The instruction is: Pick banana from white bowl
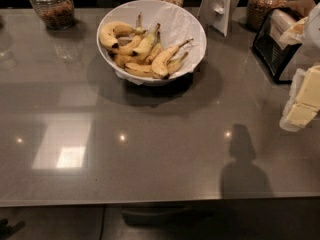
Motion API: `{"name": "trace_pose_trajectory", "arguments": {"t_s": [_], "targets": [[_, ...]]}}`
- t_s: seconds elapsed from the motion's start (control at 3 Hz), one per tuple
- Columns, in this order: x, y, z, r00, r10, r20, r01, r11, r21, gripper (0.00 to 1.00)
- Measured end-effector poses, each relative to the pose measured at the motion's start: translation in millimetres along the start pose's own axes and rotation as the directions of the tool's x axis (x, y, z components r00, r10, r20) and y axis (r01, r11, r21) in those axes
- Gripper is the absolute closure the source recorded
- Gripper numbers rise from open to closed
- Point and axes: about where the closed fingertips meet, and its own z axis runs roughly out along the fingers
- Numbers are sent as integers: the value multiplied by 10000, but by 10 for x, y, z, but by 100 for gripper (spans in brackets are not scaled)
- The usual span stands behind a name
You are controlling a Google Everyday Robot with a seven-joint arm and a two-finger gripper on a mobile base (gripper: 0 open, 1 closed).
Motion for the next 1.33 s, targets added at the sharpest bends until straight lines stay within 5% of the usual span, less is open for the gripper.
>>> {"name": "trace_pose_trajectory", "arguments": {"t_s": [0.33,0.67,1.0,1.33], "targets": [[-5,-4,-5,10000,-15,10,15,10000,27,0],[-226,-157,-19,9933,-1091,392,1077,9935,366,0],[-625,-375,23,9501,-2978,931,2922,9539,686,0],[-1014,-562,96,8678,-4794,1308,4699,8773,975,0]]}}
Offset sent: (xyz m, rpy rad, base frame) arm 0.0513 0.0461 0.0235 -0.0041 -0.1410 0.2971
